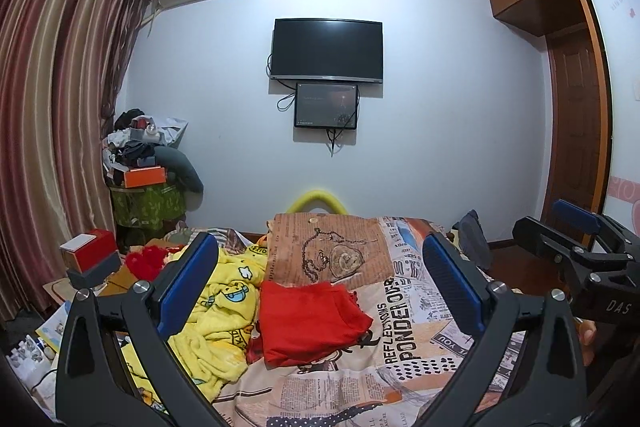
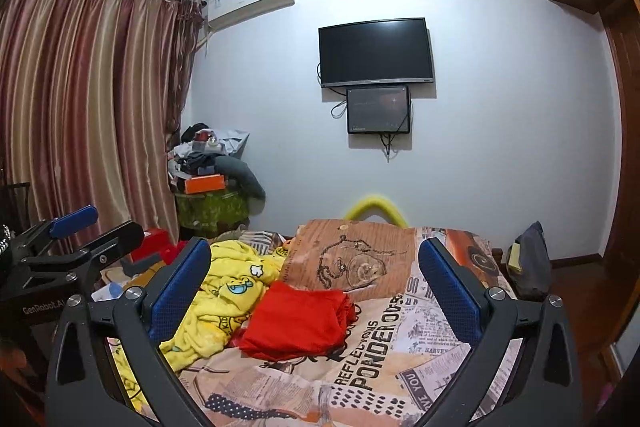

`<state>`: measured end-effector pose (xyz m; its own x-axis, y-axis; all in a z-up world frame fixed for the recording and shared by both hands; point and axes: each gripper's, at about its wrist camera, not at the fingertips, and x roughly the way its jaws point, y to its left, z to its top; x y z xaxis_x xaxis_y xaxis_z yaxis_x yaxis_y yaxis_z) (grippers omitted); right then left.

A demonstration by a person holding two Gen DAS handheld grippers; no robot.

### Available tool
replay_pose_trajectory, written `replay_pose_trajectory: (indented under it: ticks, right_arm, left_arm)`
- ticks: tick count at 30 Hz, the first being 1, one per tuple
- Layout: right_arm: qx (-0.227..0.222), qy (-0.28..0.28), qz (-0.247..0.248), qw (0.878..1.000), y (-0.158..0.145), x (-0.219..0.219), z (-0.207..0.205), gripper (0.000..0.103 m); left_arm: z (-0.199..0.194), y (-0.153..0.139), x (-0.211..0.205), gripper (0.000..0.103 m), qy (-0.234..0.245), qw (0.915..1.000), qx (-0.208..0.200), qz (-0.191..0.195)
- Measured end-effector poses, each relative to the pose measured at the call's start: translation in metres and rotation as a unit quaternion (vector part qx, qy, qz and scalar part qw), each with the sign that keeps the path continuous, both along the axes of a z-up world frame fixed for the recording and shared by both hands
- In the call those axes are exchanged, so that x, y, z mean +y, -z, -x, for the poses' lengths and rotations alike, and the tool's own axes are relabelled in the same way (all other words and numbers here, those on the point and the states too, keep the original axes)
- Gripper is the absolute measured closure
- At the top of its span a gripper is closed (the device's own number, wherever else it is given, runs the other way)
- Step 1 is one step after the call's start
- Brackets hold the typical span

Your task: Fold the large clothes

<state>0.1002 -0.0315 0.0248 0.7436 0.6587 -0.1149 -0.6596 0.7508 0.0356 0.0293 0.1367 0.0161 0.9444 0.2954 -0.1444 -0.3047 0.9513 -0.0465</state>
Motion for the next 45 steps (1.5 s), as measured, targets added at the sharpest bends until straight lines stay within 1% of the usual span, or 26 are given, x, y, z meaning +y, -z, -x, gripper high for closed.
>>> replay_pose_trajectory:
  ticks: [29, 45]
  right_arm:
    - [0.017, 0.0, 0.004, 1.0, 0.002, -0.005, 0.0, 0.0]
    - [0.023, 0.001, -0.001, 1.0, 0.0, -0.006, -0.001, 0.0]
  left_arm:
    - [-0.006, 0.005, 0.006, 0.001, 0.004, 0.9999, 0.015, -0.005]
    - [-0.01, 0.007, 0.005, 0.0, 0.008, 0.9998, 0.015, -0.003]
